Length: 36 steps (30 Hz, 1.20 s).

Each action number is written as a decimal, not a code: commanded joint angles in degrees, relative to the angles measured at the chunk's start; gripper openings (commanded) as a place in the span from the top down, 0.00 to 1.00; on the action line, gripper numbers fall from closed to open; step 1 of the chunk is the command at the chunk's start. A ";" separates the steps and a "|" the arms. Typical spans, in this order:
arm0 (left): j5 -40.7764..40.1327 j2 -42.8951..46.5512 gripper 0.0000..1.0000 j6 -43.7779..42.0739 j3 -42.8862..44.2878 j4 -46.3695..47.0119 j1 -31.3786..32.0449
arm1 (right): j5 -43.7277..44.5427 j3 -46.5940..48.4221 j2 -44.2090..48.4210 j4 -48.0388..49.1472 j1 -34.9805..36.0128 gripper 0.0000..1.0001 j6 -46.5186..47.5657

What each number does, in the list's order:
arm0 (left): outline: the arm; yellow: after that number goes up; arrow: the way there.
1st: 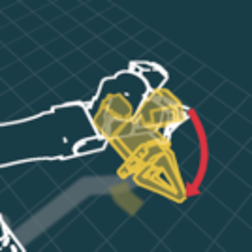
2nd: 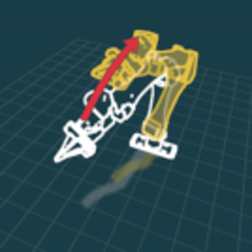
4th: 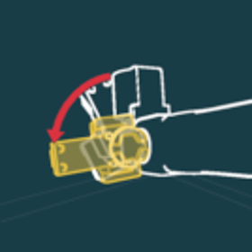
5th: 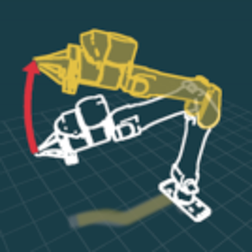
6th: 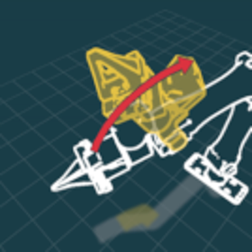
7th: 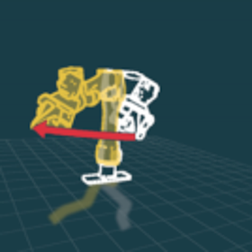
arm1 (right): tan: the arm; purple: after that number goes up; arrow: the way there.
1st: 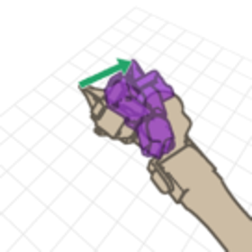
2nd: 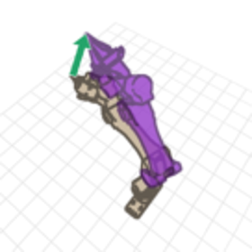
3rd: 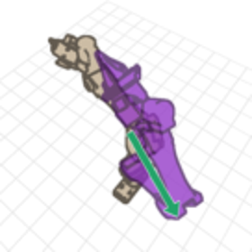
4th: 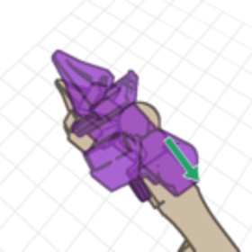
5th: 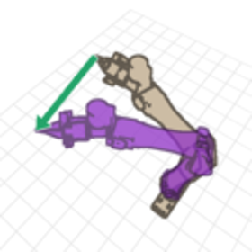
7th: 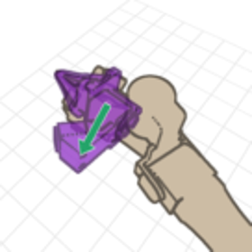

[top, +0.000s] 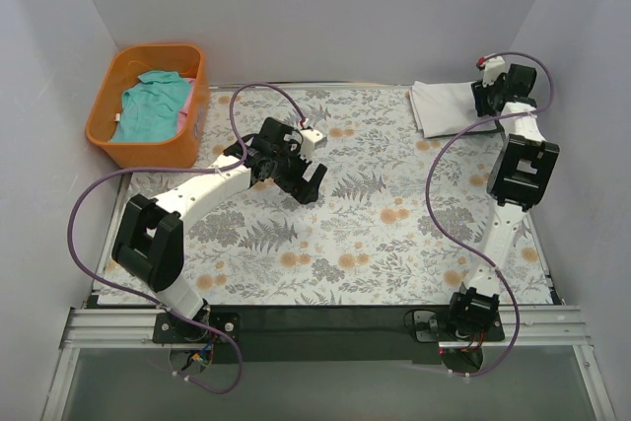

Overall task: Fold and stack the t-shirts
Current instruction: Neatly place the folded tshirt to the corner

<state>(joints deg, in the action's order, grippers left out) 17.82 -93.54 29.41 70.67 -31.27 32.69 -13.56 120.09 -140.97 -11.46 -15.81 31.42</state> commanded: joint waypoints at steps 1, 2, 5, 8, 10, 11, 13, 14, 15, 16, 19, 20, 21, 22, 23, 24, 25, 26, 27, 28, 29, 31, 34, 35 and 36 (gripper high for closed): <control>0.90 1.51 0.14 -0.05 1.40 0.33 -0.52 | 5.30 1.55 5.79 5.48 -1.41 0.53 -2.76; 0.81 1.95 0.14 0.12 1.22 0.24 -0.61 | 5.39 1.72 5.96 5.75 -1.59 0.53 -3.38; 0.72 2.83 0.14 0.65 0.61 0.15 -0.78 | 4.08 1.90 6.93 6.98 -1.94 0.53 -5.40; 0.63 3.45 0.14 1.17 -0.01 0.15 -1.22 | 2.67 1.63 7.99 8.47 -2.29 0.67 -6.63; 0.72 3.71 0.14 1.53 -0.10 0.15 -1.48 | 1.79 2.07 8.51 8.39 -2.73 0.72 -7.69; 0.89 3.80 0.14 1.79 -0.01 0.15 -1.92 | -1.26 1.73 8.95 8.30 -2.91 0.73 -8.04; 1.59 4.06 0.14 2.67 -0.01 0.42 -2.54 | -4.53 -0.28 10.62 8.13 -3.35 0.74 -8.65; 2.12 3.98 0.14 2.76 0.08 0.42 -2.80 | -6.54 -0.99 11.06 8.04 -3.35 0.73 -8.66; 2.39 3.89 0.14 2.76 -0.01 0.59 -2.89 | -10.83 -1.61 11.67 7.78 -3.26 0.74 -8.92; 2.48 3.98 0.13 2.93 -0.18 0.68 -2.98 | -12.70 -2.40 11.85 7.86 -3.26 0.75 -10.22; 2.83 3.89 0.14 2.94 -0.10 0.86 -3.15 | -15.62 -1.54 10.19 7.77 -3.08 0.79 -12.95; 2.74 3.80 0.14 3.02 -0.01 0.94 -3.16 | -15.79 -1.09 9.49 7.60 -3.00 0.80 -13.31; 2.74 3.80 0.14 3.02 0.08 0.86 -3.16 | -15.88 -0.74 7.92 7.25 -2.91 0.80 -13.66; 2.74 3.80 0.14 3.02 0.08 0.86 -3.24 | -15.97 -0.39 7.29 6.98 -2.82 0.82 -13.93; 2.66 3.80 0.13 3.02 -0.01 0.86 -3.42 | -15.88 -0.12 6.68 6.89 -2.73 0.83 -14.28; 2.39 3.80 0.14 3.02 -0.01 0.68 -3.33 | -15.27 -0.21 5.54 6.89 -2.56 0.84 -14.45; 2.30 3.71 0.14 3.02 -0.01 0.59 -3.42 | -15.09 -0.30 5.09 6.81 -2.47 0.84 -14.37; 2.30 3.63 0.13 3.11 0.08 0.51 -3.51 | -13.96 -0.99 4.65 6.89 -2.38 0.85 -14.11; 2.04 3.45 0.13 3.29 0.16 0.24 -3.77 | -12.47 -1.70 3.95 6.89 -2.29 0.87 -12.97; 2.13 3.45 0.13 3.29 0.17 0.24 -3.77 | -12.45 -1.70 3.51 6.89 -2.38 0.87 -12.96; 2.04 3.10 0.13 3.37 0.51 0.07 -4.03 | -10.71 -2.14 3.33 6.89 -2.29 0.88 -12.53; 2.21 2.75 0.13 3.64 1.04 -0.20 -4.39 | -8.95 -3.90 2.98 7.33 -2.29 0.89 -10.60; 2.65 1.96 0.12 4.34 2.01 -0.46 -5.26 | -5.52 -6.18 2.89 8.47 -2.55 0.91 -9.19; 2.65 1.87 0.12 4.60 2.19 -0.46 -5.79 | -4.99 -6.71 3.06 8.82 -2.73 0.91 -8.92; 2.83 1.61 0.12 4.78 2.62 -0.64 -6.05 | -4.03 -7.06 3.41 9.09 -2.82 0.91 -9.01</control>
<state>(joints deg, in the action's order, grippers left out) 19.66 -93.01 33.12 70.70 -31.35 27.75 -21.21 113.58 -138.37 -5.48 -18.04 20.75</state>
